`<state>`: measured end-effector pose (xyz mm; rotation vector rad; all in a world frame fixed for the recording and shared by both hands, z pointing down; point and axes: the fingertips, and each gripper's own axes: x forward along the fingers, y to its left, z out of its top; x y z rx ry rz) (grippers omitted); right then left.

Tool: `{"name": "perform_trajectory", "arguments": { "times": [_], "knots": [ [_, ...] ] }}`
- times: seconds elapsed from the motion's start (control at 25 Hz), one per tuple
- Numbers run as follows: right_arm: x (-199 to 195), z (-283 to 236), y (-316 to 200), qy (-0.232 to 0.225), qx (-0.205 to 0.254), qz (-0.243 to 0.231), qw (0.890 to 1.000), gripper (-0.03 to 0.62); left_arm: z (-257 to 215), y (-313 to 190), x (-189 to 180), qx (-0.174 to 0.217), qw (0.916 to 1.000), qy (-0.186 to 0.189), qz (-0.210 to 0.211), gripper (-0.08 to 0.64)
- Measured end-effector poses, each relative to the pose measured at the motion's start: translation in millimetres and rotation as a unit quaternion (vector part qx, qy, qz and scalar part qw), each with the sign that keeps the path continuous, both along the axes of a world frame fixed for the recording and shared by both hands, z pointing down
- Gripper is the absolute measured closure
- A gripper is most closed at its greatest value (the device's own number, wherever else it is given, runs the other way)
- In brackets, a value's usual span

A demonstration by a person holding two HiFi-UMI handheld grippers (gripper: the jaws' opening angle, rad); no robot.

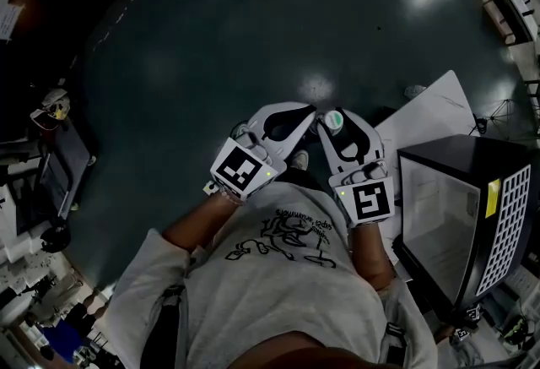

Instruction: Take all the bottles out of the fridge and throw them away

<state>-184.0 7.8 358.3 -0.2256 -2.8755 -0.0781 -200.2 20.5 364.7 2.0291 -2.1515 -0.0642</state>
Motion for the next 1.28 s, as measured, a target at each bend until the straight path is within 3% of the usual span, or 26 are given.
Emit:
{"name": "perform_trajectory", "arguments": {
  "times": [0.32, 0.44, 1.28],
  "knots": [
    [-4, 35, -6, 0.023, 0.004, 0.017, 1.0, 0.439, 32, 1, -11, -0.005, 1.0, 0.002, 0.008, 0.554],
    [-6, 51, -5, 0.032, 0.001, 0.023, 0.999, 0.439, 44, 1, -13, -0.018, 0.9995, 0.026, 0.007, 0.554],
    [-7, 165, 10, 0.077, -0.021, 0.065, 0.995, 0.439, 153, 14, -19, -0.059, 0.9959, 0.066, 0.019, 0.554]
  ]
}}
